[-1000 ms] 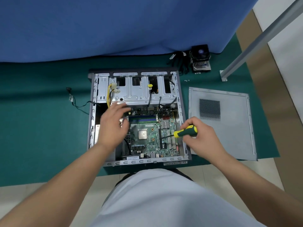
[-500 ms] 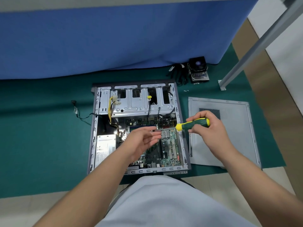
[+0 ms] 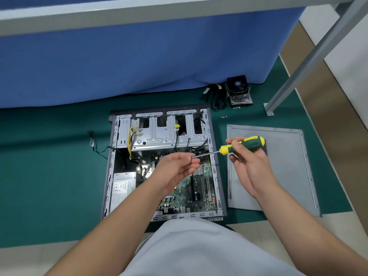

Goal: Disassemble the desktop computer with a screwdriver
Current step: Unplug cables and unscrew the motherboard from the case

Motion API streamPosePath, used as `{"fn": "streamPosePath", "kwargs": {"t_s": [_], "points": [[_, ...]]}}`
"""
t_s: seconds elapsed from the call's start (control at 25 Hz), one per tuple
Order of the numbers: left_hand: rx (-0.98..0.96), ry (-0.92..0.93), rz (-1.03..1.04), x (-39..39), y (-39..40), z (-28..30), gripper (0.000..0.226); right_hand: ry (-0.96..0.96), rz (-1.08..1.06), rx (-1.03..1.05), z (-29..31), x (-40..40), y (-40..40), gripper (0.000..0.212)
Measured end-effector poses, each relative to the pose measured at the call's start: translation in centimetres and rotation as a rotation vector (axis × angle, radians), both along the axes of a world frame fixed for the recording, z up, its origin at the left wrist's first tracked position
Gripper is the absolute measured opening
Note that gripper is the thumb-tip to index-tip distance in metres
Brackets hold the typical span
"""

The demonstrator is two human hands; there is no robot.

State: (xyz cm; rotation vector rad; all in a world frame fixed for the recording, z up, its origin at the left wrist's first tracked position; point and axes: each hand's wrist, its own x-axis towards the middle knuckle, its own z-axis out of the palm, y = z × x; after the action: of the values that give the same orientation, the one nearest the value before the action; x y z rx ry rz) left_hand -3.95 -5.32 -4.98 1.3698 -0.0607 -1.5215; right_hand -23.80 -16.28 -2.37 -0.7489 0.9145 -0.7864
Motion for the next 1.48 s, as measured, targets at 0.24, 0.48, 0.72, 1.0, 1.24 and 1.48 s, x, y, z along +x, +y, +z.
{"fn": "streamPosePath", "kwargs": {"t_s": [0.24,0.48,0.72,1.0,1.24,1.48], "points": [[-0.029,-0.051,-0.014,-0.1,-2.0,1.5,0.014,-0.201,-0.138,-0.097,2.5,-0.8,-5.7,0.008],[-0.073,-0.042,-0.058,-1.6,-4.6,2.5,0.017,0.316,0.311,-0.359,1.9,0.8,-7.2,0.013],[-0.116,-0.095,-0.165,-2.3,-6.8,3.2,0.026,0.434,0.592,-0.32,0.0,1.7,-7.0,0.006],[-0.11,-0.068,-0.26,-1.5,-8.5,2.5,0.02,0.428,0.704,-0.287,-1.6,1.0,-9.1,0.005],[-0.1,-0.321,-0.251,-0.7,-11.5,1.2,0.013,0.501,0.532,-0.214,-4.3,1.5,-11.8,0.005],[-0.004,-1.469,-0.655,6.2,-14.3,-1.9,0.061,0.801,0.277,-0.104,-9.2,3.1,-19.7,0.008]]}}
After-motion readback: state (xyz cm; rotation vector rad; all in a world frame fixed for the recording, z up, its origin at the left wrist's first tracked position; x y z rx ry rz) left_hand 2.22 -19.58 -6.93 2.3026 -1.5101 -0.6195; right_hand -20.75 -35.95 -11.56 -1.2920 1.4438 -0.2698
